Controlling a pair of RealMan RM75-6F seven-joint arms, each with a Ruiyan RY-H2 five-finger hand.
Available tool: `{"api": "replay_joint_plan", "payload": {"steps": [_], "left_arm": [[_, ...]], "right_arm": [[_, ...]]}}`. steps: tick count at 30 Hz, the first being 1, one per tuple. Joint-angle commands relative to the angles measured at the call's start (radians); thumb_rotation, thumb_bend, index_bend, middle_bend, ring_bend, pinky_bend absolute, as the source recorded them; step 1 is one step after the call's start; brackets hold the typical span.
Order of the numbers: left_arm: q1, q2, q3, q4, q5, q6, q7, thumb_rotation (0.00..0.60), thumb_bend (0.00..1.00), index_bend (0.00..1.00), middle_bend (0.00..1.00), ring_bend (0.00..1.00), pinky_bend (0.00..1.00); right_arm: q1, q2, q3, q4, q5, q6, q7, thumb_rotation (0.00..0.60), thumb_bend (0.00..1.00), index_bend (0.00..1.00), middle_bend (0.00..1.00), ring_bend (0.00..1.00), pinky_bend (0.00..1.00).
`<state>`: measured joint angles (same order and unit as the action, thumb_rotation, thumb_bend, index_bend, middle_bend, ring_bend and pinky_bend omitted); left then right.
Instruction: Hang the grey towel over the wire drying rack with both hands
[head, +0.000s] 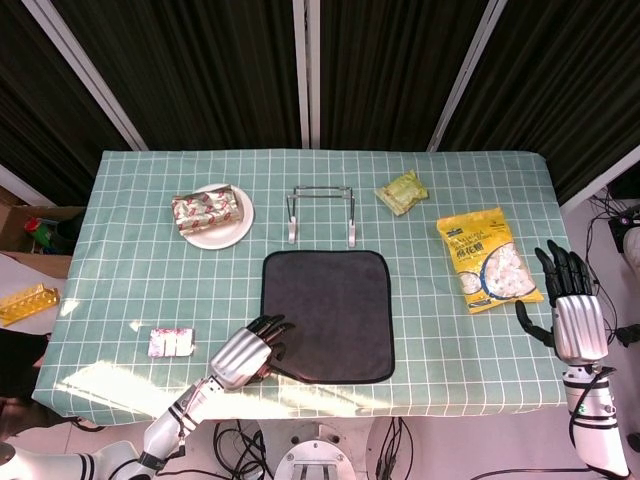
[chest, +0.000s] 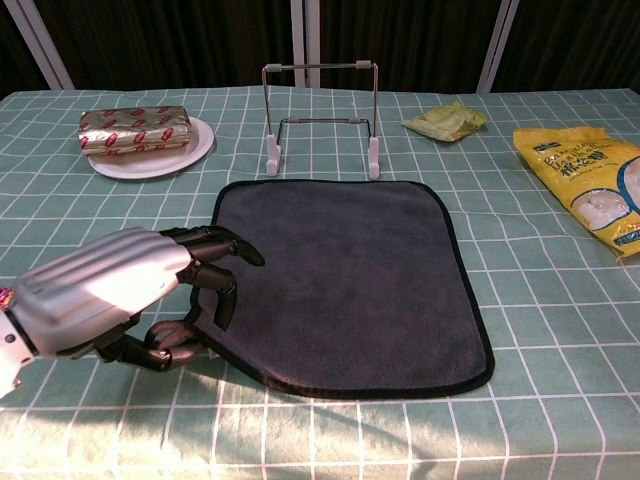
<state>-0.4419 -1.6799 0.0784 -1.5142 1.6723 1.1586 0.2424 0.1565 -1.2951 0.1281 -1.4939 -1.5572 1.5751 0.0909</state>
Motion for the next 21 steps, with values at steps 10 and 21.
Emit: {"api": "replay_joint_plan", "payload": {"steps": [10,21], "left_arm": [[-0.013,-0.009,-0.027,-0.033,-0.022,0.008,-0.115,0.6,0.51,0.7,0.21,0.13,0.23],[-0.025,-0.018,-0.108,-0.141,-0.147,-0.02,-0.132,0.6,0.56,0.76,0.25,0.17,0.27]], "right_arm": [[0.003,-0.01,-0.035,0.008,-0.038,-0.016,-0.015,0.6,0.35,0.0,0.0,0.0,0.0],[0.003,-0.012,-0.19,-0.057,-0.132,-0.136,-0.039,0.6,0.33,0.0,0.0,0.0,0.0]]}}
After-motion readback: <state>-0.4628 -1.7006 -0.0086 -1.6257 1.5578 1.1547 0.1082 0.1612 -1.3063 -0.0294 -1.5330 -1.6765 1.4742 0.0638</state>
